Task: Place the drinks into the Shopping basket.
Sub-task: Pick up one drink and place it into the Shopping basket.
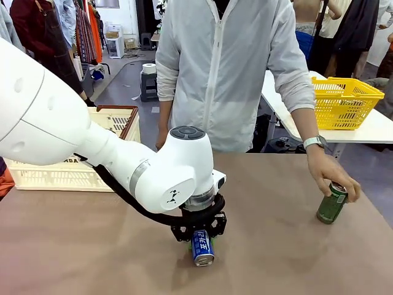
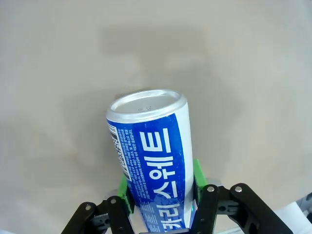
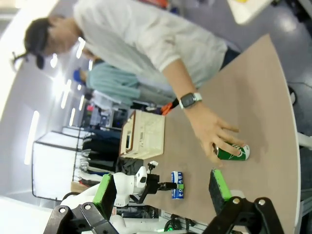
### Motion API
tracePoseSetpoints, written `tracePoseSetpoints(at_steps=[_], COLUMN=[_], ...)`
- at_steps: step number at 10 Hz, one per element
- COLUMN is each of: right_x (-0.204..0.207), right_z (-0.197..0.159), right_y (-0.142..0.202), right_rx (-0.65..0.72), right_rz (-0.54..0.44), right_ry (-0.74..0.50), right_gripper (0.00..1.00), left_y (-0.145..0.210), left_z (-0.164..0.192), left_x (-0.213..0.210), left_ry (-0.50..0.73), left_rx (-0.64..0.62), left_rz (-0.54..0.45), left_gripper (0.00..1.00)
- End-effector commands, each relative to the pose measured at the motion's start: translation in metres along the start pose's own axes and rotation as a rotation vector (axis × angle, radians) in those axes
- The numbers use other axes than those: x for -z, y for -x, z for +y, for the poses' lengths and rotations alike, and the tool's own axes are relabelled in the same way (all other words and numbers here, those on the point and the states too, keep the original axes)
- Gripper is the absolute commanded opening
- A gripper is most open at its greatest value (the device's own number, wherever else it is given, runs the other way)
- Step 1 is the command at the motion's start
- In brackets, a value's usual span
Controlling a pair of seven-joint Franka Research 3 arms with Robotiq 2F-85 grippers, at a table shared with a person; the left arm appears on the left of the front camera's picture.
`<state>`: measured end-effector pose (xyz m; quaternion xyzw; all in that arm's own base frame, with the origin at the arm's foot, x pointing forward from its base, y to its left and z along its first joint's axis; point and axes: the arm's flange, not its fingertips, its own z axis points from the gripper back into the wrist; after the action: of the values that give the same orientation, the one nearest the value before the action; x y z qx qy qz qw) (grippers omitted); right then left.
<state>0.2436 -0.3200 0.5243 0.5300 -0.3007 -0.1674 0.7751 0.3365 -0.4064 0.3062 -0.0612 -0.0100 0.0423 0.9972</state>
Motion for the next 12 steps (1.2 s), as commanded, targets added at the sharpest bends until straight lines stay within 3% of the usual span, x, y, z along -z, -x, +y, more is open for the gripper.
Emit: tracePoseSetpoints(at_steps=[1, 4, 5, 6, 7, 8, 10, 12], right_x=[0.021, 0.021, 0.021, 0.021, 0.021, 0.021, 0.081, 0.128], right_z=[-0.003, -0.003, -0.003, -0.003, -0.003, -0.007, 0.003, 0.007], right_y=[0.012, 0.012, 0.012, 0.012, 0.012, 0.01, 0.026, 0.045], right_rx=[0.005, 0.005, 0.005, 0.005, 0.005, 0.021, -0.016, -0.009], right_rz=[0.021, 0.021, 0.021, 0.021, 0.021, 0.035, 0.215, 0.34], right_ry=[-0.008, -0.008, -0.008, -0.008, -0.008, -0.011, 0.038, 0.059], right_gripper=[1.0, 1.0, 1.0, 1.0, 1.0, 1.0, 1.0, 1.0], left_y=[0.005, 0.018, 0.023, 0.021, 0.015, 0.011, 0.021, 0.033], left_z=[0.013, 0.035, 0.053, 0.078, 0.111, 0.153, 0.233, 0.303], left_x=[-0.014, -0.066, -0.105, -0.147, -0.193, -0.237, -0.301, -0.319], left_ry=[-0.011, 0.018, -0.025, -0.108, -0.13, -0.117, -0.074, -0.08], left_rx=[-0.018, 0.057, 0.108, 0.097, 0.145, 0.102, -0.06, -0.282], left_rz=[-0.05, -0.054, -0.055, -0.14, -0.158, -0.16, -0.265, -0.244], left_gripper=[0.0, 0.0, 0.0, 0.0, 0.0, 0.0, 0.0, 0.0])
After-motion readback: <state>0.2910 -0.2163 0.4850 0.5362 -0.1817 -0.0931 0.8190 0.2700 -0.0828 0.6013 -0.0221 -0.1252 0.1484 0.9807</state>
